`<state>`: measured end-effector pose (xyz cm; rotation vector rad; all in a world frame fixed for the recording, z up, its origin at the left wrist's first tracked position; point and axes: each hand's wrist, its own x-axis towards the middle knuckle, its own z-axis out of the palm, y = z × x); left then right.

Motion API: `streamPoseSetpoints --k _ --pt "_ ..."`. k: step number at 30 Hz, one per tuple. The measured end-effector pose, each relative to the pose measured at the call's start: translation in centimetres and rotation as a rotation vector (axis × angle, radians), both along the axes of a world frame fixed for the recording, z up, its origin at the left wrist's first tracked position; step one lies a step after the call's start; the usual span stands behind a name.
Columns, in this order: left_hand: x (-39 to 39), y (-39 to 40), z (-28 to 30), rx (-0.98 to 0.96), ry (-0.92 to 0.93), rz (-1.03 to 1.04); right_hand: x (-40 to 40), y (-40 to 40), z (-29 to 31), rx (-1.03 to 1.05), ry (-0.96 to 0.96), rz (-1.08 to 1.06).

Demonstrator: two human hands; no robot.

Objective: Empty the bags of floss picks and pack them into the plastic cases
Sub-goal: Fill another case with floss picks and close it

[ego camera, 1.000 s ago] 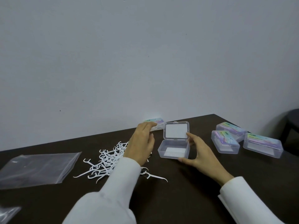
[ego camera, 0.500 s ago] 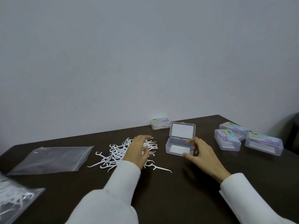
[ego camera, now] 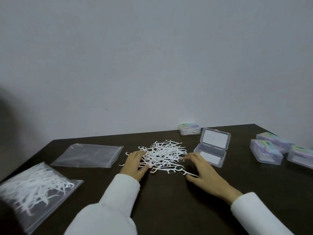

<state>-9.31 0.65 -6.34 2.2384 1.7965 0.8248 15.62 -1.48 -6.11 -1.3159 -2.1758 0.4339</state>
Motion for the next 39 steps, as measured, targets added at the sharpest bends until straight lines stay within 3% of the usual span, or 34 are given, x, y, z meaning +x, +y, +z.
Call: streamPoseSetpoints --k 6,12,15,18,26,31,35,39 --pt "-0.2 0.4 -0.6 -0.05 -0.013 0.047 -1.2 1.2 -0.1 0.078 -0.033 -0.01" --pt "1.1 0.8 -0.7 -0.043 -0.164 -0.001 -2.3 2.3 -0.5 0.103 -0.032 0.046" --pt "1.5 0.8 -0.5 -0.041 -0.323 -0.018 -2.8 2.8 -0.2 0.129 -0.037 0.079" --pt "1.3 1.0 -0.1 0.04 -0.402 -0.009 -3.3 3.5 0.5 0.161 -0.025 0.029" --pt "0.4 2.1 -0.9 -0.007 -0.128 0.035 -4.0 7.3 0.9 -0.071 -0.263 0.036" --pt "0.1 2.5 -1.1 -0.033 -0.041 0.017 -3.7 7.7 0.9 0.029 -0.39 -0.005" --pt "-0.3 2.6 -0.9 0.026 -0.011 0.018 -3.4 7.3 1.2 0.169 -0.358 -0.041" --pt "-0.6 2.7 -0.6 0.027 -0.002 -0.066 -3.6 7.3 1.4 0.09 -0.286 0.043"
